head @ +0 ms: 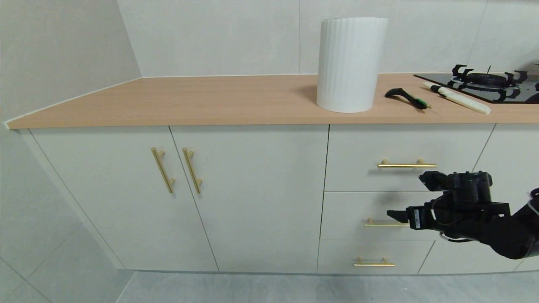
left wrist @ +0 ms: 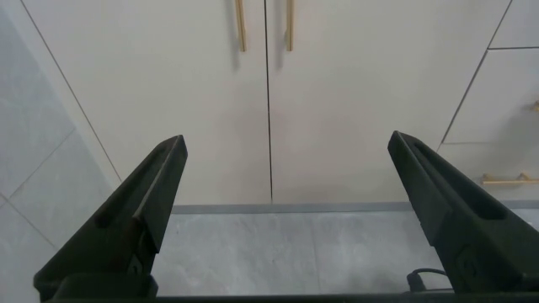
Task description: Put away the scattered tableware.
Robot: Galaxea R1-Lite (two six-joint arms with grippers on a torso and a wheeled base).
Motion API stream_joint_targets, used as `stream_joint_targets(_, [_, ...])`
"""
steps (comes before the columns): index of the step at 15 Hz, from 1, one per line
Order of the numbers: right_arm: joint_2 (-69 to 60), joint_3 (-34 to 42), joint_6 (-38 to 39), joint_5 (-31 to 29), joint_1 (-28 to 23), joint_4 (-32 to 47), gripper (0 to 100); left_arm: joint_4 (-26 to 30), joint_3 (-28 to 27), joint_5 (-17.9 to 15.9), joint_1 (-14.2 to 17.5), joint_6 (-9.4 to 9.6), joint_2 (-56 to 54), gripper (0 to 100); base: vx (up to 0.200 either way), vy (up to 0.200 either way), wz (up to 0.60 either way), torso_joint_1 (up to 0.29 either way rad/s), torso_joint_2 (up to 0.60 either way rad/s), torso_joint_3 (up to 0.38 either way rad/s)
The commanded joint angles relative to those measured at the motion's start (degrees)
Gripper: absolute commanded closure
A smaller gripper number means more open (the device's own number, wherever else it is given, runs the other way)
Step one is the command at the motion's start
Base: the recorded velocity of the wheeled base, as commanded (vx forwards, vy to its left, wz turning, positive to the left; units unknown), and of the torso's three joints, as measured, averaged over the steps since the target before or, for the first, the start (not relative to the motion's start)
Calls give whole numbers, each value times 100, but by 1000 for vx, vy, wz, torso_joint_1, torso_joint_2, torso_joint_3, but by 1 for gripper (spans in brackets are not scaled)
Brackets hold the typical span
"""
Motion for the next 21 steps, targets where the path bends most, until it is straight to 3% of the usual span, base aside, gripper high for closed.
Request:
stream_joint_targets(1, [779,-84,-31,-115,75,-235,0,2,1,1,2,0,0,0,0,0,0,0,0,0])
stream_joint_targets(10, [1816,-180,-4,-906,58,-1764,0,2,1,1,2,0,0,0,0,0,0,0,0,0])
stream_joint_targets(13, [2088,-497,136,-1275,58,-1773,0,2,1,1,2,0,0,0,0,0,0,0,0,0])
stream_joint_targets(21, [2440,-848,189,-1381,40,-1773,0,2,1,1,2,0,0,0,0,0,0,0,0,0])
